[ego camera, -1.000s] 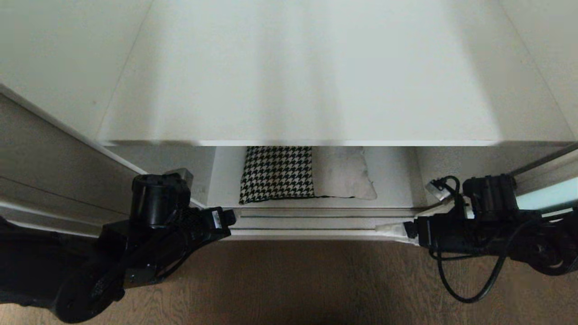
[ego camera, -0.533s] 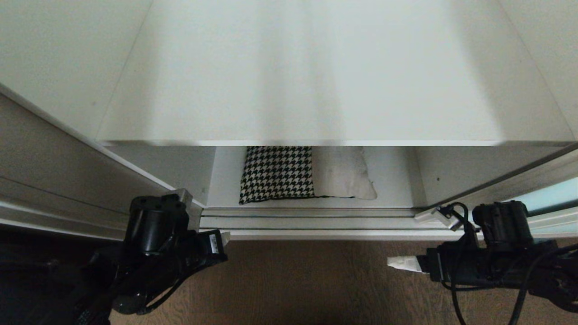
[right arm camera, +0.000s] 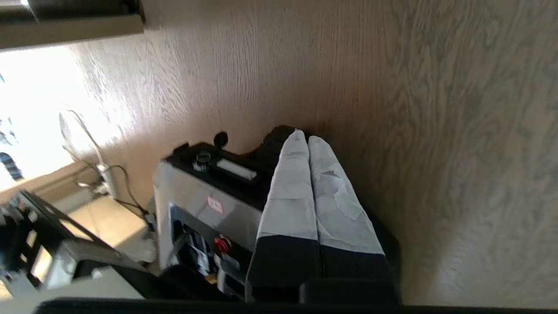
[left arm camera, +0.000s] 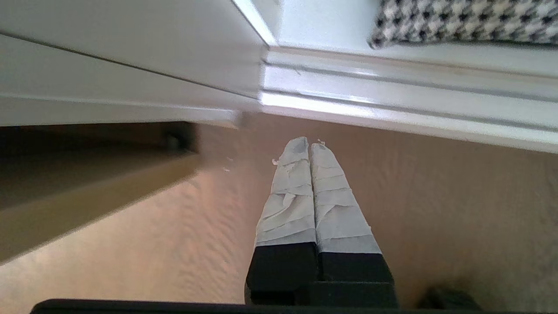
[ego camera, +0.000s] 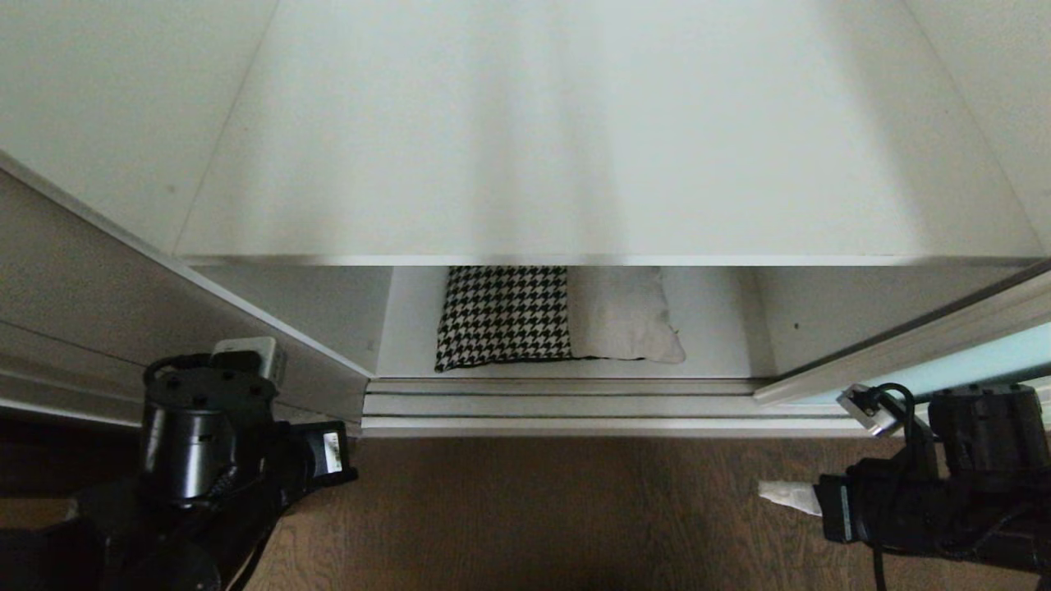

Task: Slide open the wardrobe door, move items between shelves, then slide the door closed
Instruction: Place the pillow on the lower shelf, then close the door

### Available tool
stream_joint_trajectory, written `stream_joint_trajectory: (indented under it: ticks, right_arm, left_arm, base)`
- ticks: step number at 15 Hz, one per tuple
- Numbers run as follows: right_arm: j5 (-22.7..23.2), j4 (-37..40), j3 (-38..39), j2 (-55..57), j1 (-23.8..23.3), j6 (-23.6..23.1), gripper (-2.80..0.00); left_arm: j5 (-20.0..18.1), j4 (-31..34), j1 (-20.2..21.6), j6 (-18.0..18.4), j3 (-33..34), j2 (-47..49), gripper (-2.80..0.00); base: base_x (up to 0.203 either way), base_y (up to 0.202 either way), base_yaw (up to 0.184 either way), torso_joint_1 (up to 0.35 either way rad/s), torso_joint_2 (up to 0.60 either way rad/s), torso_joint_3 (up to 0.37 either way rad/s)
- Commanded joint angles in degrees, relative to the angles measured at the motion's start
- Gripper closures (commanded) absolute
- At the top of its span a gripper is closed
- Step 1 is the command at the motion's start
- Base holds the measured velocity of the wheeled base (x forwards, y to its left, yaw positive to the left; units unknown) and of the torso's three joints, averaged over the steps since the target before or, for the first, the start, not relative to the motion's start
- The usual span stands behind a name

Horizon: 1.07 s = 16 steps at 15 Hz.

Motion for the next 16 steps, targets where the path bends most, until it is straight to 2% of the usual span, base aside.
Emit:
stream_joint_trajectory:
  ticks: [1,3,4,6,12,16]
  right_arm:
    - [-0.1,-0.2,4.5,-7.0,0.2,-1.9,0.0]
    - [-1.2,0.0,7.2,-11.8,-0.1,-2.9,0.0]
    - [-2.5,0.1,8.3,-13.3,-0.3,-2.8,0.0]
    - [-3.8,0.2,10.8,-16.7,-0.5,-2.8,0.0]
    - [-4.3,2.2,14.9,-25.3,0.6,-2.8,0.0]
    - [-4.2,6.7,16.6,-32.0,0.6,-2.6,0.0]
  left_arm:
    - [3.1,-0.1,-1.5,0.9,3.2,-7.3,0.0]
    - [9.4,-0.4,-2.4,1.3,7.1,-10.1,0.0]
    - [11.3,-0.5,-2.2,1.3,8.1,-11.3,0.0]
    - [12.6,-0.3,-1.5,1.7,9.3,-15.7,0.0]
    - [12.5,-0.1,7.0,7.8,16.4,-32.0,0.0]
    - [9.4,0.1,15.6,12.6,21.0,-46.0,0.0]
  base:
    - [0.0,0.0,0.0,0.0,0.0,0.0]
    - [0.0,0.0,0.0,0.0,0.0,0.0]
    - [0.0,0.0,0.0,0.0,0.0,0.0]
    - [0.0,0.0,0.0,0.0,0.0,0.0]
    - [0.0,0.0,0.0,0.0,0.0,0.0]
    - [0.0,0.0,0.0,0.0,0.0,0.0]
